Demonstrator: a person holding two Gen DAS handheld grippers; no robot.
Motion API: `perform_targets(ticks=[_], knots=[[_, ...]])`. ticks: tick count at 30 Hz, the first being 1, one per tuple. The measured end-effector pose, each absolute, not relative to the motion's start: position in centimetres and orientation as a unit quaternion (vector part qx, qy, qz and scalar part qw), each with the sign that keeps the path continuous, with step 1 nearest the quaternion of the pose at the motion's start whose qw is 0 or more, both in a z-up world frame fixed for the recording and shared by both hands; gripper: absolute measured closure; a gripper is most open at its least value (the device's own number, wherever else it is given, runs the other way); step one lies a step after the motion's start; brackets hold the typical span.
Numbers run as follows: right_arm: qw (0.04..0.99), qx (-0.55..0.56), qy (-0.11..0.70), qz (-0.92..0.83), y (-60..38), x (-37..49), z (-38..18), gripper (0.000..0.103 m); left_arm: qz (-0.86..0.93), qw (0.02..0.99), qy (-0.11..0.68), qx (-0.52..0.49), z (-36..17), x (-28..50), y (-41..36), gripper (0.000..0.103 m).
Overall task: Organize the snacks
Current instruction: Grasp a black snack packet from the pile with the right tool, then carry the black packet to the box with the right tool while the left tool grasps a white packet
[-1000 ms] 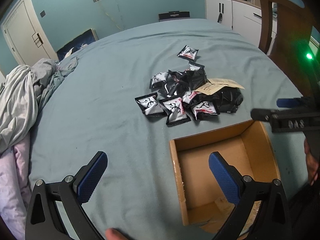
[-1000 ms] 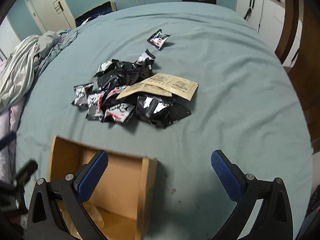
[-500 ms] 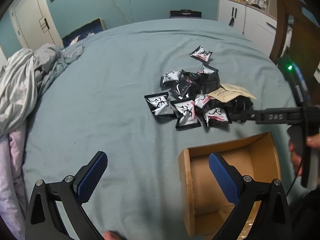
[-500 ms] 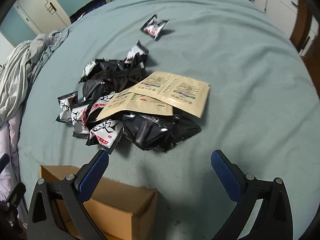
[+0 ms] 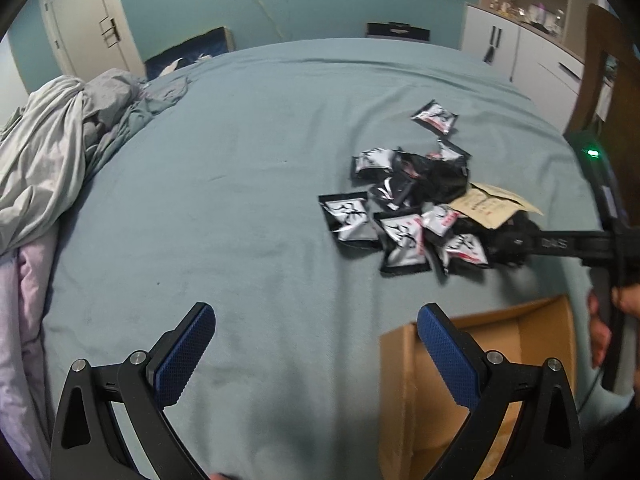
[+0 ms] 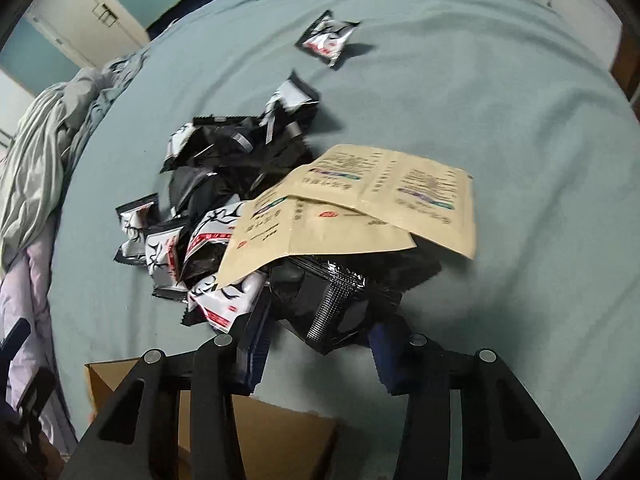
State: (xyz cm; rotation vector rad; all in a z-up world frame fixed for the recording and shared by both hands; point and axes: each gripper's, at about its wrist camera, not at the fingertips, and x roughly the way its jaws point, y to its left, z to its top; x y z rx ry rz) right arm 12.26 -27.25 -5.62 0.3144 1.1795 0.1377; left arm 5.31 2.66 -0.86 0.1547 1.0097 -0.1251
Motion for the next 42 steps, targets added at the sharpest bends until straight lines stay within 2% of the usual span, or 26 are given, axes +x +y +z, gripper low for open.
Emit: perform_targets(ticks=[8, 15, 26, 31, 34, 35, 37, 38, 39, 42], knots=[[0.832, 0.19, 0.513, 0.088, -28.1, 7.6, -1.4, 0.062, -0.053, 0.873, 0.475, 0.098, -1.7, 6.5, 2.7, 0.002], [0.859, 0.193, 0.464, 0.1, -28.5, 1.2, 2.6, 0.062, -0.081, 0.866, 0.489, 0.069, -2.1, 8.3, 2.3, 0.002], [0.869, 0.219, 0.429, 0.11, -30.2, -9.5, 2.2, 0.062, -0.065, 0.855, 0.508, 0.079, -5.3, 15.6, 0.2, 0.002], [0.883, 0.219, 0.401, 0.108, -30.1, -9.7, 2.4, 0.062, -0.064, 0.837, 0.539, 0.07, -8.0, 18.5, -0.2, 0.004], [0.881, 0.212, 0.411, 0.099, -29.4, -8.8, 1.6, 0.062, -0.072, 0.82, 0.566, 0.051, -9.7, 19.5, 0.2, 0.02], [0.88, 0.211, 0.413, 0.097, -29.3, -8.7, 1.4, 0.062, -0.076, 0.813, 0.577, 0.04, -10.2, 19.8, 0.5, 0.028], [0.878, 0.208, 0.42, 0.097, -29.0, -8.4, 1.3, 0.062, -0.074, 0.813, 0.577, 0.027, -10.4, 19.9, 1.0, 0.037], [0.878, 0.205, 0.423, 0.093, -28.8, -8.2, 1.2, 0.062, -0.07, 0.815, 0.574, 0.031, -10.3, 19.9, 1.1, 0.048], [0.878, 0.204, 0.424, 0.091, -28.6, -8.0, 1.3, 0.062, -0.067, 0.817, 0.571, 0.036, -10.1, 19.9, 1.1, 0.064], [0.878, 0.208, 0.424, 0.085, -28.6, -7.8, 1.5, 0.062, -0.057, 0.823, 0.565, 0.01, -9.1, 19.5, 1.9, 0.065]])
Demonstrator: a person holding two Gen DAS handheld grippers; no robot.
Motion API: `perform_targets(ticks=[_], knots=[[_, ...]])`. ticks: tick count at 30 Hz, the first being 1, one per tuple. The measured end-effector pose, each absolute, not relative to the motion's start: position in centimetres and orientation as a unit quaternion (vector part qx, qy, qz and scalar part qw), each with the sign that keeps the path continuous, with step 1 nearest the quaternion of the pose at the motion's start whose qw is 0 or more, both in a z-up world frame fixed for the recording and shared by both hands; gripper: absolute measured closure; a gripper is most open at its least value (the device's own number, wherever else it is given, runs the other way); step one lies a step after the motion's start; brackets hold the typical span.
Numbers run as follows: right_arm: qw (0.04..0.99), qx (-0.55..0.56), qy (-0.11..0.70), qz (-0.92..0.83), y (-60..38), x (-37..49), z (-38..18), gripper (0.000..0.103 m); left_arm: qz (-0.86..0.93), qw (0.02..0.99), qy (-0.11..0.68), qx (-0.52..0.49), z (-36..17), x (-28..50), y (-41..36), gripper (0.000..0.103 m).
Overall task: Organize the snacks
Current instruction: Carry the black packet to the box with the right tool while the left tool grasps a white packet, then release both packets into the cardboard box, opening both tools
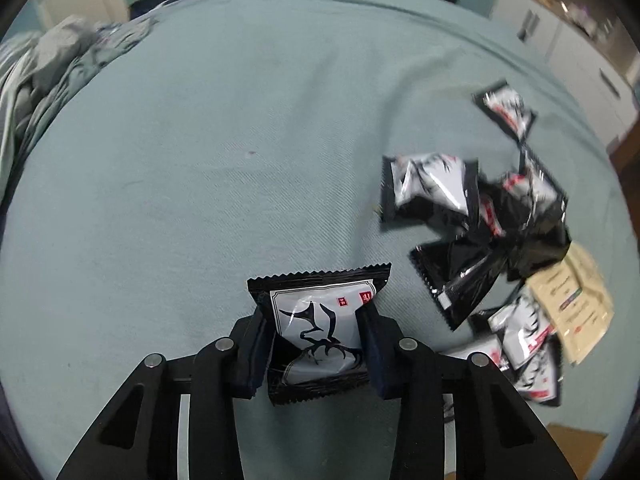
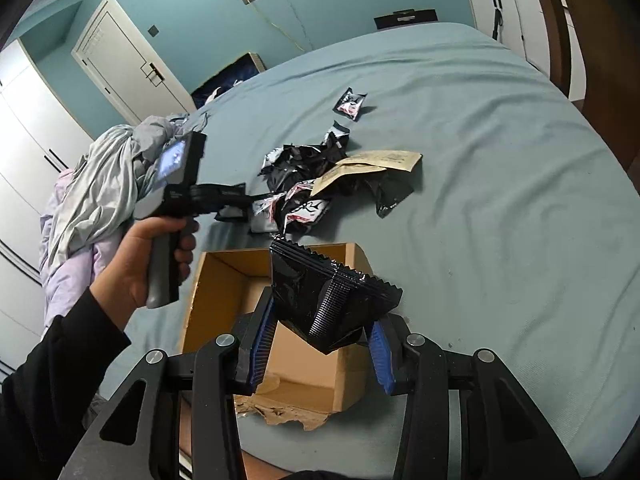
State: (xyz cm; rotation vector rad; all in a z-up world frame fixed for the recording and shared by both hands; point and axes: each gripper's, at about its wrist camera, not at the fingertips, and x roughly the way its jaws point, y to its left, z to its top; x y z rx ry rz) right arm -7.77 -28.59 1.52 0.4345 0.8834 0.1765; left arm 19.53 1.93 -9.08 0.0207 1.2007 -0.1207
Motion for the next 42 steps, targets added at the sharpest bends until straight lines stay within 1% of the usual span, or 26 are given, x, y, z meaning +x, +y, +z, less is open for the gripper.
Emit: perform_targets(ticks=[2, 5, 12, 15, 23, 31, 32, 34, 35, 36, 37, 42], knots=[[0.879, 0.209, 0.422, 0.081, -28.6, -7.7, 1.7, 0.062, -0.047, 0.827, 0.56, -0.009, -8.3, 19.0, 2.7, 0.066], [0.879, 0.206, 0.422, 0.079, -28.5, -7.8, 1.7, 0.062, -0.042, 0.836, 0.547, -0.003, -6.2, 17.2, 3.1, 0.066], [0.886, 0.192, 0.413, 0.084, -28.2, -8.1, 2.1, 0.062, -0.101, 0.858, 0.501, 0.05, 0.4, 9.5, 1.1, 0.066], [0.885, 0.195, 0.414, 0.082, -28.5, -8.1, 1.9, 0.062, -0.133, 0.863, 0.481, 0.071, 2.0, 5.5, 0.0, 0.066], [0.875, 0.218, 0.425, 0.083, -29.4, -7.7, 1.5, 0.062, -0.187, 0.848, 0.487, 0.095, 2.0, -1.3, -1.9, 0.066], [0.89, 0.166, 0.415, 0.085, -27.8, -8.3, 2.1, 0.062, -0.206, 0.843, 0.485, 0.11, 1.3, -3.5, -3.7, 0.066], [0.891, 0.163, 0.416, 0.084, -27.7, -8.4, 2.1, 0.062, -0.208, 0.843, 0.484, 0.109, 1.2, -3.5, -3.7, 0.065], [0.891, 0.159, 0.417, 0.084, -27.5, -8.4, 2.1, 0.062, -0.211, 0.845, 0.48, 0.102, 1.3, -3.5, -3.4, 0.056], [0.891, 0.158, 0.418, 0.083, -27.5, -8.4, 2.0, 0.062, -0.209, 0.847, 0.479, 0.097, 1.3, -3.3, -3.2, 0.041], [0.89, 0.158, 0.419, 0.082, -27.5, -8.3, 2.0, 0.062, -0.206, 0.85, 0.476, 0.09, 1.4, -3.2, -2.9, 0.03], [0.89, 0.157, 0.421, 0.083, -27.4, -8.3, 2.0, 0.062, -0.205, 0.854, 0.472, 0.083, 1.6, -3.0, -2.6, 0.028], [0.885, 0.148, 0.434, 0.087, -27.0, -7.7, 1.6, 0.062, -0.179, 0.865, 0.463, 0.071, 2.1, -2.5, -1.4, 0.027]])
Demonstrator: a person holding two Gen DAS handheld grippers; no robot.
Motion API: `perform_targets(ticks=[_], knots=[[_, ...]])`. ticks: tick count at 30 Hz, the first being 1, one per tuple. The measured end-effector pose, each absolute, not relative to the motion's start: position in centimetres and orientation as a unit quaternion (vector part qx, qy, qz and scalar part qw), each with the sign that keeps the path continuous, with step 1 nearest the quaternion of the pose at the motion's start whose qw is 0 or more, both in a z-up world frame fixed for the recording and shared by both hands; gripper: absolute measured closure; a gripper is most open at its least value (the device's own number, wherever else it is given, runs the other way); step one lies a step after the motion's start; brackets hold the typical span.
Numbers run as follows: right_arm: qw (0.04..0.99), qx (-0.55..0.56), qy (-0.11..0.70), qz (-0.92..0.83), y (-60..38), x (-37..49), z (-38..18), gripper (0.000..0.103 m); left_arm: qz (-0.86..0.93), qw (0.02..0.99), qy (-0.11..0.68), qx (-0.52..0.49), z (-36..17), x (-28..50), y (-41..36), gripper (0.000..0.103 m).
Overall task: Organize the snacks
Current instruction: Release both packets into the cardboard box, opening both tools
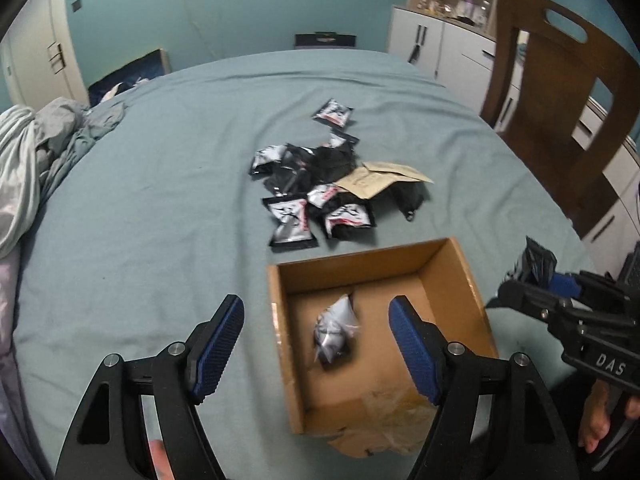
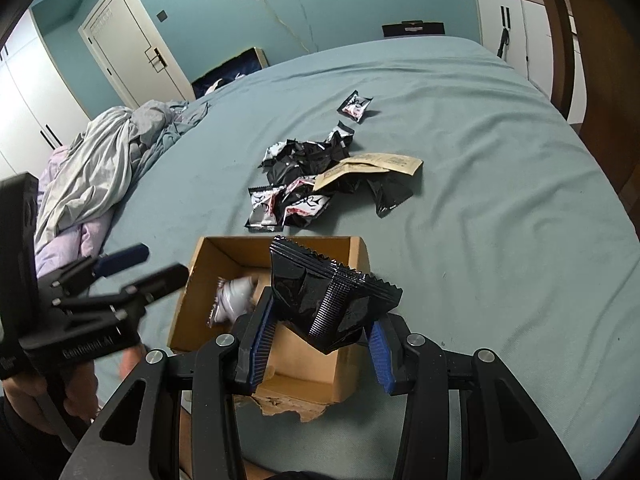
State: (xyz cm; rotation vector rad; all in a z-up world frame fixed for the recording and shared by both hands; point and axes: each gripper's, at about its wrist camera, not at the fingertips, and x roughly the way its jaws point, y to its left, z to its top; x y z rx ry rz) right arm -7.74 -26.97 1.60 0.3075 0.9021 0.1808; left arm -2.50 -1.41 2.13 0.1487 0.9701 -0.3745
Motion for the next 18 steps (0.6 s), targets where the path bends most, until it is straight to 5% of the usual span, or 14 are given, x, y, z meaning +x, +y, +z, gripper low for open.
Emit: perform_targets(ticks=[12, 16, 18], knots=[[0.873, 0.123, 0.457, 0.12, -24.3, -5.5, 0.6, 0.06, -0.136, 0.877, 0.456, 0.071, 2.0, -1.5, -0.3, 0.027], [0.867, 0.165, 0.459, 0.097, -25.4, -5.6, -0.1, 0.032, -0.13, 0.878, 0.454, 0.072, 1.9, -1.3, -0.2, 0.027], [0.871, 0.175, 0.451, 0.089, -25.6, -6.1, 0.1, 0.029, -0.126, 0.879, 0.454, 0.07, 1.9, -1.3, -0.1, 0.024]])
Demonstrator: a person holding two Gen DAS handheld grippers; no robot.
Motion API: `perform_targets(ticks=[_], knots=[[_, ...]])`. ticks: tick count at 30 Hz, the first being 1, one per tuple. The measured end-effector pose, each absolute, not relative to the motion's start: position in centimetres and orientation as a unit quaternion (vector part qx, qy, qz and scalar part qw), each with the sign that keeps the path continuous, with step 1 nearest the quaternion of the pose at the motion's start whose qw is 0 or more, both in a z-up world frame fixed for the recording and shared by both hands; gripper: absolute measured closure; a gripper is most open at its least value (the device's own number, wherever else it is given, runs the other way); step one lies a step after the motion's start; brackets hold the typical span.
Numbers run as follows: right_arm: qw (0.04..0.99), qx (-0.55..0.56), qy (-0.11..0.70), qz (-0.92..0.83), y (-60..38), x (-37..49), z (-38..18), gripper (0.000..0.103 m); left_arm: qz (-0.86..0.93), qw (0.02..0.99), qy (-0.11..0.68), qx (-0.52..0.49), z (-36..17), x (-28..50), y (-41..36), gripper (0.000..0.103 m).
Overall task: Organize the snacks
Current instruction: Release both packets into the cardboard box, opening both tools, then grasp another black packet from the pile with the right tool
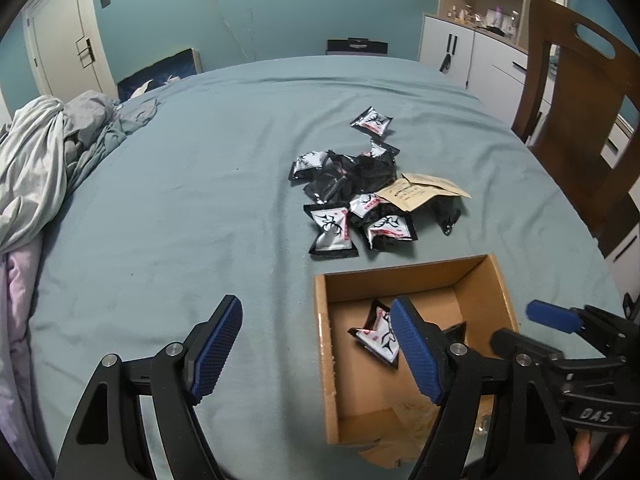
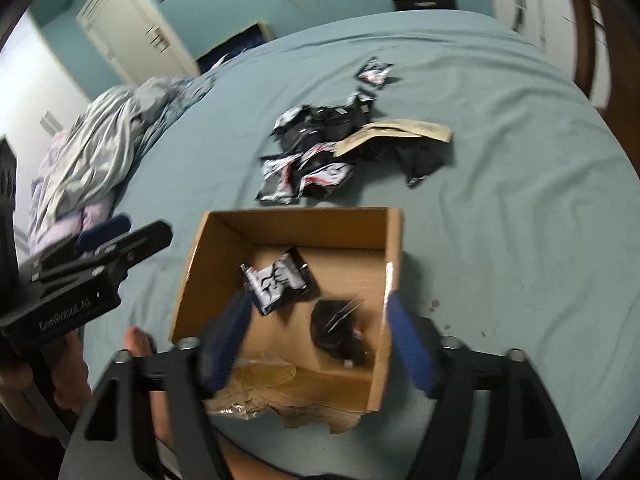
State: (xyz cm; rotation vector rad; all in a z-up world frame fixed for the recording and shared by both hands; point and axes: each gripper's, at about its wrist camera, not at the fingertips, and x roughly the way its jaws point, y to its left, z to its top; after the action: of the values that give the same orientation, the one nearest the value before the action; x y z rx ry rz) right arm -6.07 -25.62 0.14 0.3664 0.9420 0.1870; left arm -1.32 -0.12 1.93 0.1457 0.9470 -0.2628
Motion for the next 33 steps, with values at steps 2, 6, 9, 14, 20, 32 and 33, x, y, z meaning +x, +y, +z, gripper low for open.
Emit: perform_targets(ticks=[2, 6, 9, 14, 20, 32, 33], knots=[[0.877, 0.176, 0.439, 0.087, -25.8, -6.6, 0.5, 0.026, -0.123, 0.881, 0.451, 0.069, 2.1, -1.4, 0.1, 0.022], [0.888, 0.165, 0.424, 0.065, -25.8, -7.8, 0.9, 0.023, -0.111, 0.887, 0.442, 0.076, 2.3, -1.7, 0.3, 0.021], [0.893, 0.16, 0.417, 0.06, -25.7, -8.6, 1.3, 0.023, -0.11, 0.888, 0.441, 0.069, 2.5, -2.0, 0.5, 0.02], [0.895, 0.156, 0.415, 0.058, -25.5, -9.5, 1.5, 0.023, -0.106, 0.892, 0.432, 0.075, 3.0, -2.8, 0.4, 0.018], [0.894, 0.16, 0.415, 0.052, -26.0, -9.0, 1.7, 0.023, -0.102, 0.892, 0.434, 0.081, 2.6, -3.0, 0.2, 0.017], [0.898, 0.14, 0.413, 0.051, -25.7, -8.5, 1.7, 0.023, -0.091, 0.891, 0.436, 0.092, 2.5, -2.7, 0.1, 0.017], [0.899, 0.14, 0.413, 0.05, -25.6, -8.5, 1.8, 0.023, -0.092, 0.89, 0.436, 0.091, 2.6, -2.7, 0.1, 0.017]])
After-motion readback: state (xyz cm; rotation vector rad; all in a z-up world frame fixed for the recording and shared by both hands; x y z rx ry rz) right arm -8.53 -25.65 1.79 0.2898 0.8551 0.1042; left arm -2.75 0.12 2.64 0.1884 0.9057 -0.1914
